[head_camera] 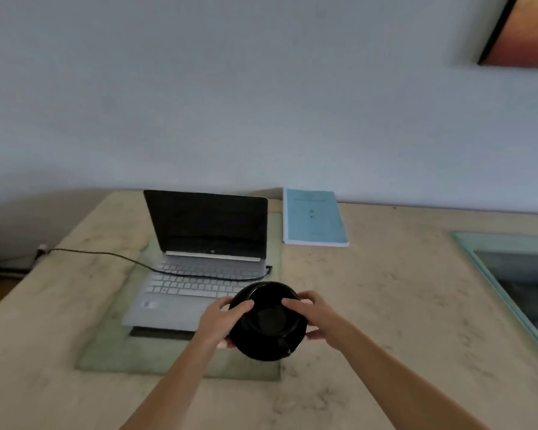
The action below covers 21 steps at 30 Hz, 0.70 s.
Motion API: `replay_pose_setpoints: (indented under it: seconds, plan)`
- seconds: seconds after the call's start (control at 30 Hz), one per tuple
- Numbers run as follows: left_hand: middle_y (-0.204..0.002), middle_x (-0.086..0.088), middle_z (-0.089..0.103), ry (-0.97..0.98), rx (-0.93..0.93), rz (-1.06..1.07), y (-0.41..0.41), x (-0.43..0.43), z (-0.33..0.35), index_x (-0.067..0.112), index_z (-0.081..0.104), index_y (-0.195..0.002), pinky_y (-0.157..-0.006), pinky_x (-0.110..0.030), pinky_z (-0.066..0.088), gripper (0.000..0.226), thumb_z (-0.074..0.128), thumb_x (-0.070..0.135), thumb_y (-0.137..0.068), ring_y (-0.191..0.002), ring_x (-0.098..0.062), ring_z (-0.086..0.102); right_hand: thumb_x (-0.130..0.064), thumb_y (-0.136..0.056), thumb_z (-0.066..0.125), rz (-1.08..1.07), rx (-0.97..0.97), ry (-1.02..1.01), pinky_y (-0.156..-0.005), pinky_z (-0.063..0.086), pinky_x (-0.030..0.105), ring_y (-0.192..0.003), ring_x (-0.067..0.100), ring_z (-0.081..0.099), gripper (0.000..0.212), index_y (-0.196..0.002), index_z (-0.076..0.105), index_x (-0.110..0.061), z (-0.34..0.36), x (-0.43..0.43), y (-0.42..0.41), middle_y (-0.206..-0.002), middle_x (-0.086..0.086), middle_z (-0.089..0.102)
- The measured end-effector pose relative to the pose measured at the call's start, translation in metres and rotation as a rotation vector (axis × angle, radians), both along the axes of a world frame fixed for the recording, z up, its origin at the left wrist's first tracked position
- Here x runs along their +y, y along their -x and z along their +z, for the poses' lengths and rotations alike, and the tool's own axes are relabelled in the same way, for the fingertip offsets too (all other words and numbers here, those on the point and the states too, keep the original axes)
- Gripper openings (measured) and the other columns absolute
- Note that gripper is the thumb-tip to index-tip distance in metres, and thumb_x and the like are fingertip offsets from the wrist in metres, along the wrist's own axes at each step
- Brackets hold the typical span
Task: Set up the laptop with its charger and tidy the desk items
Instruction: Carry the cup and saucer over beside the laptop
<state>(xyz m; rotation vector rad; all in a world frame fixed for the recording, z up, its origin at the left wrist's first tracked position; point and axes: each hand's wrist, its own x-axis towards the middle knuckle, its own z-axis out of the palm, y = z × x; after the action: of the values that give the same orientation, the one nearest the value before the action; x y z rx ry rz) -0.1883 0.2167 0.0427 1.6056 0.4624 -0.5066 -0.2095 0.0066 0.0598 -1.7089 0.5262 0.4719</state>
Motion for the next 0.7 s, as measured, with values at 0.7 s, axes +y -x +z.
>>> replay_pose_setpoints:
  seconds: [0.7]
  plan:
    - [-0.123,-0.007,0.054,-0.055,-0.008,0.329,-0.097,0.301,0.015,0.019,0.058,-0.115,-0.055,-0.031,0.052,0.046,0.075,0.037,-0.076,-0.104,-0.028,0.054,-0.039,-0.077,0.075,0.312,0.016,-0.083,-0.047,0.051,0.023,-0.088,0.015,0.059,0.03,-0.095,0.053,-0.031,-0.004,0.311,-0.17,-0.104,-0.001,0.058]
